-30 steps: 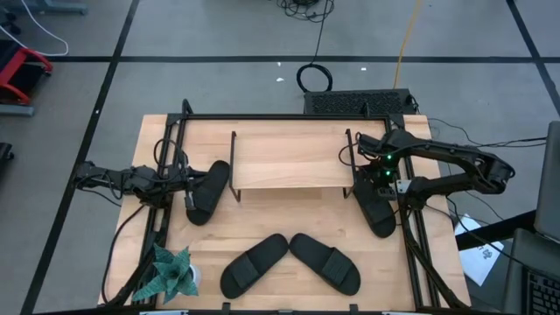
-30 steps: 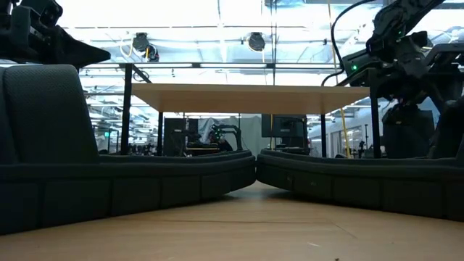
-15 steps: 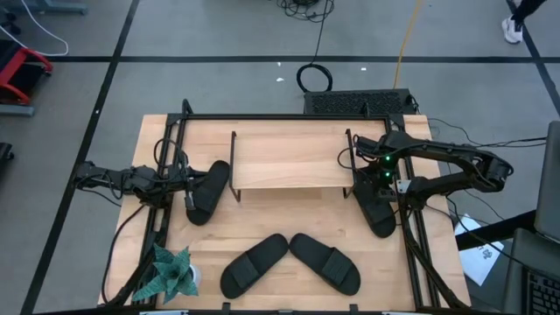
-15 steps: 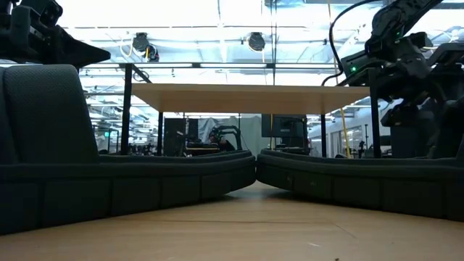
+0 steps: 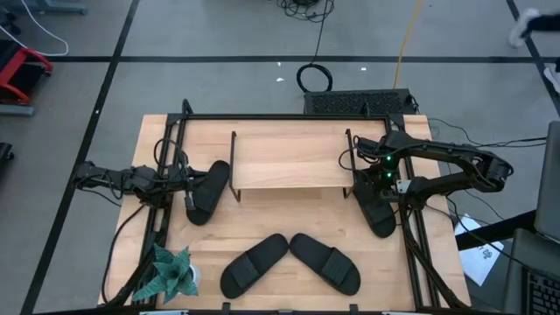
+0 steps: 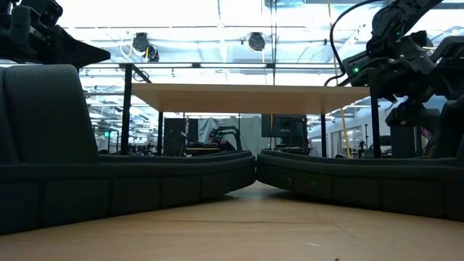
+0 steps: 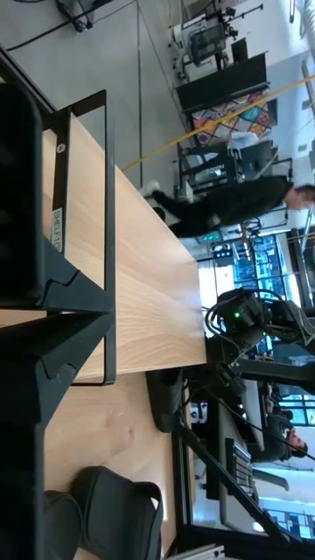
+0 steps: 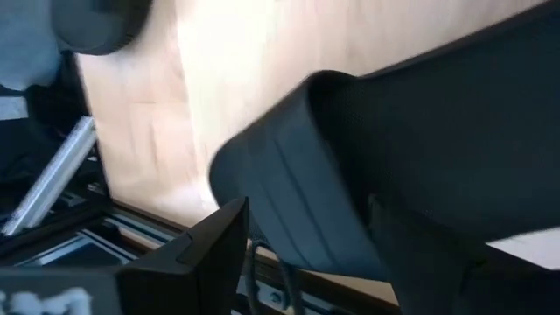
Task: Pick and place slides into the shelf
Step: Put the top right black slide on the shelf
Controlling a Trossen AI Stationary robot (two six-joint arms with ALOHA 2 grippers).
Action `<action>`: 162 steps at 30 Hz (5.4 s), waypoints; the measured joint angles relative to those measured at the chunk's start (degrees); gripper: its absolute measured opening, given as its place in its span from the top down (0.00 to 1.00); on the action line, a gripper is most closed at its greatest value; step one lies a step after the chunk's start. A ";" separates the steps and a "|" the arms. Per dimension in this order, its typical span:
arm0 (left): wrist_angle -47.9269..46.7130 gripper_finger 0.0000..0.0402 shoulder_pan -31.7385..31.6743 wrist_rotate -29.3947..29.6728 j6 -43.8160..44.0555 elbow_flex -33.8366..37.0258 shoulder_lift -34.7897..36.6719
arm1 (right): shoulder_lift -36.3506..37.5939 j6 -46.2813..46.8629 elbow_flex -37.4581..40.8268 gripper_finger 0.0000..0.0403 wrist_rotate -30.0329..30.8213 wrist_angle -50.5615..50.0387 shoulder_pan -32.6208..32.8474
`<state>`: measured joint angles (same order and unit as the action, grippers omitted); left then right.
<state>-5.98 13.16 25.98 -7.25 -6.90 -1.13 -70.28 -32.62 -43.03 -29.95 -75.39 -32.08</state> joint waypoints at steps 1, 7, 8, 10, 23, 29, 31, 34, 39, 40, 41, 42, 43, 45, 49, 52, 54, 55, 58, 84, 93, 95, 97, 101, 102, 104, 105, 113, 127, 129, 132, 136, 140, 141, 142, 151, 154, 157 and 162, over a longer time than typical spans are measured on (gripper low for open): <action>0.00 0.95 0.01 0.00 -0.01 0.00 0.01 | 0.00 0.02 0.17 0.43 -0.18 0.07 0.00; 0.00 0.95 0.01 -0.02 -0.01 0.00 0.01 | -1.28 0.24 0.33 0.43 -0.14 0.35 0.00; 0.00 0.95 0.01 -0.02 0.00 0.00 0.02 | -1.76 0.28 0.33 0.43 -0.13 0.38 0.00; 0.00 0.95 0.00 0.00 0.00 0.00 0.00 | -3.00 0.49 0.33 0.43 0.04 0.50 0.00; 0.02 0.95 0.01 0.02 0.00 0.00 0.00 | -1.39 1.55 0.33 0.43 1.67 0.70 -0.07; 0.11 0.95 0.01 0.02 0.02 0.00 0.02 | 3.21 1.79 -1.53 0.43 1.80 -3.68 -0.07; 0.15 0.95 0.00 0.02 0.02 0.00 0.00 | 4.61 2.73 -2.85 0.43 1.80 -5.08 -0.07; 0.20 0.95 -0.01 0.04 0.02 0.00 0.00 | 6.54 4.40 -5.65 0.43 1.54 -7.16 -0.07; 0.23 0.95 0.00 0.04 0.02 0.00 0.00 | 8.88 7.70 -12.94 0.43 -0.42 -9.40 -0.07; 0.23 0.95 0.00 0.04 0.02 0.00 0.02 | 9.34 8.59 -14.78 0.43 -0.47 -9.11 -0.07; 0.23 0.95 0.00 0.04 0.06 0.00 0.01 | 9.86 9.85 -16.73 0.43 -0.72 -8.38 -0.07; 0.24 0.95 -0.01 0.04 0.23 0.00 0.02 | 10.43 11.68 -18.56 0.43 -1.02 -7.08 -0.07; 0.24 0.95 0.00 0.04 0.25 0.00 0.01 | 11.07 13.96 -20.22 0.43 -1.63 -5.33 -0.07; 0.24 0.95 0.01 0.04 0.24 0.00 0.00 | 12.98 19.63 -22.67 0.43 -3.54 -0.45 -0.06; 0.24 0.95 0.00 0.04 0.24 0.00 0.00 | 19.45 32.25 -23.27 0.43 -8.83 8.30 2.71; 0.08 0.95 0.01 0.04 0.48 0.00 0.00 | 25.23 41.24 -21.89 0.43 -6.72 10.47 7.18; 0.04 0.95 -0.01 0.02 0.52 0.00 0.00 | 29.60 47.33 -20.31 0.43 -3.51 11.74 10.49; 0.04 0.95 0.00 -0.05 0.52 0.00 0.02 | 31.80 50.42 -19.12 0.43 -2.13 12.63 12.24; 0.01 0.95 -0.01 -0.39 0.67 0.00 0.00 | 38.52 61.48 -13.58 0.43 1.78 20.26 16.86; -0.39 0.95 0.01 -0.44 1.12 0.00 0.02 | 48.02 84.14 16.42 0.48 32.24 62.03 50.73; -0.35 0.95 -0.01 -0.44 1.40 0.00 0.00 | 38.44 85.67 16.39 0.53 49.11 69.26 69.89; -0.35 0.95 0.00 -0.43 1.40 0.00 0.00 | 35.16 85.74 16.39 0.54 51.45 71.40 73.26; -0.35 0.95 0.01 -0.44 1.42 0.00 0.02 | 32.23 83.31 16.39 0.56 53.36 73.60 76.33; -0.33 0.95 0.01 -0.43 1.52 0.00 0.01 | 27.66 79.97 16.31 0.61 58.05 75.47 79.94; -0.33 0.95 0.01 -0.42 1.55 0.00 0.02 | 26.51 78.95 16.31 0.62 59.43 75.37 80.72; -0.33 0.95 0.01 -0.42 1.55 0.00 0.00 | 24.43 77.20 16.31 0.65 63.32 75.16 81.95; -0.33 0.95 0.01 -0.44 1.55 0.00 0.02 | 23.36 76.43 16.31 0.66 65.30 75.18 82.38; -0.76 0.95 0.01 -0.42 1.71 0.00 0.00 | 15.26 75.20 16.31 0.80 72.28 72.82 86.71; -1.54 0.95 0.00 -0.42 1.56 0.00 0.00 | 7.19 82.58 16.31 0.98 66.36 70.66 96.02; -1.55 0.95 0.01 -0.42 1.55 0.00 0.02 | 7.23 84.10 16.31 0.97 62.43 70.84 95.96; -1.51 0.95 0.01 -0.42 1.55 0.00 0.01 | 7.23 84.18 16.31 0.97 55.42 70.79 95.93; -1.49 0.95 0.01 -0.42 1.64 0.00 0.01 | 7.26 82.53 16.31 0.99 48.97 69.98 95.59; -1.51 0.95 0.01 -0.42 1.75 0.00 0.02 | 7.93 81.32 15.16 1.00 43.14 64.41 92.31; -1.49 0.95 0.00 -0.42 1.75 0.00 0.02 | 8.19 81.96 13.92 1.00 43.44 60.62 90.75; -1.51 0.95 0.00 -0.42 1.75 0.00 0.02 | 8.40 82.73 11.93 1.00 44.17 54.84 89.01; -1.53 0.95 0.01 -0.40 1.54 0.00 0.01 | 8.02 83.71 -9.96 1.00 43.14 10.30 78.51; -1.59 0.95 0.00 -0.39 1.45 0.00 0.00 | 7.87 80.80 -14.29 1.00 43.16 4.03 76.17; -1.75 0.95 0.01 -0.39 0.59 0.00 0.02 | 8.00 77.59 -15.11 1.00 41.40 0.66 71.98; -2.30 0.95 0.00 -0.39 0.39 0.00 0.01 | 7.98 68.58 -12.17 0.93 31.56 1.42 63.98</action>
<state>-8.28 13.16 25.58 -6.85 -6.90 -1.12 -62.30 35.96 -55.20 1.62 -73.97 31.90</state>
